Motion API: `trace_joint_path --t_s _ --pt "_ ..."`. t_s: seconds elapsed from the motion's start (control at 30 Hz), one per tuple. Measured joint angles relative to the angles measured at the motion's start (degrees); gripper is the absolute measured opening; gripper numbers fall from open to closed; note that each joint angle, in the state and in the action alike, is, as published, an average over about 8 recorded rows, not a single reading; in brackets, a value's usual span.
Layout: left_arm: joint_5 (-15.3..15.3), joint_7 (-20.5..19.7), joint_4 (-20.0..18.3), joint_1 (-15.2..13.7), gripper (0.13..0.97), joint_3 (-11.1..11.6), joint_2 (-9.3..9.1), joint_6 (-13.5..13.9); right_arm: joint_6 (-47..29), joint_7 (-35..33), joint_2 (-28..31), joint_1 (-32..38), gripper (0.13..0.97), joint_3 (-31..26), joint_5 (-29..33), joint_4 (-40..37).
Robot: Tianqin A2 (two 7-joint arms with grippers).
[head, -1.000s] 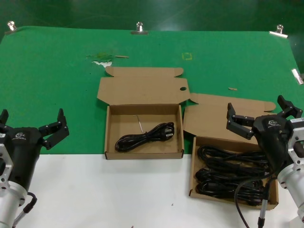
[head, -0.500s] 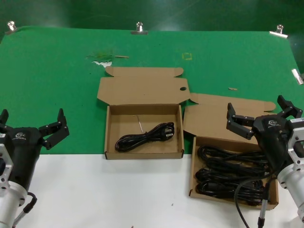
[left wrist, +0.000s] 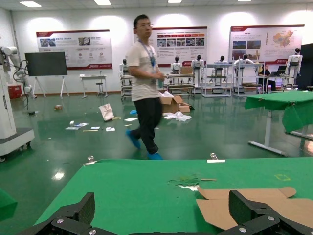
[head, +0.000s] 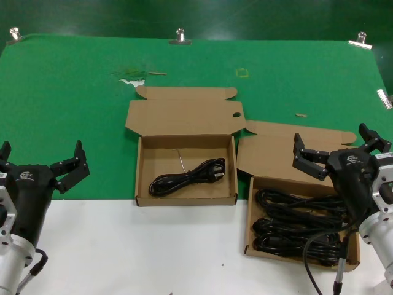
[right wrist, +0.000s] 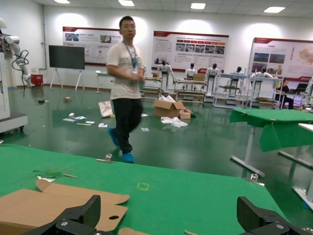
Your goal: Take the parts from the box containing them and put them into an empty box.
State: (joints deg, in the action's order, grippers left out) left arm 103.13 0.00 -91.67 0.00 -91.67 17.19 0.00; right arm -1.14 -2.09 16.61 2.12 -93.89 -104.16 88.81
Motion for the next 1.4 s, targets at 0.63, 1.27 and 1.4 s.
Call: trace_joint_path --t_s 0.63,1.27,1.4 --pt "0.00 0.00 0.00 0.00 0.966 0.00 0.00 0.00 0.00 0.00 0.00 0.00 0.966 0.00 0.00 0.00" --pt "0.00 0.00 0.00 0.00 0.966 0.00 0.00 0.00 0.00 0.00 0.00 0.00 0.966 0.00 0.00 0.00" --pt "0.00 0.00 0.00 0.00 0.966 0.00 0.00 0.00 0.00 0.00 0.00 0.00 0.966 0.00 0.00 0.00"
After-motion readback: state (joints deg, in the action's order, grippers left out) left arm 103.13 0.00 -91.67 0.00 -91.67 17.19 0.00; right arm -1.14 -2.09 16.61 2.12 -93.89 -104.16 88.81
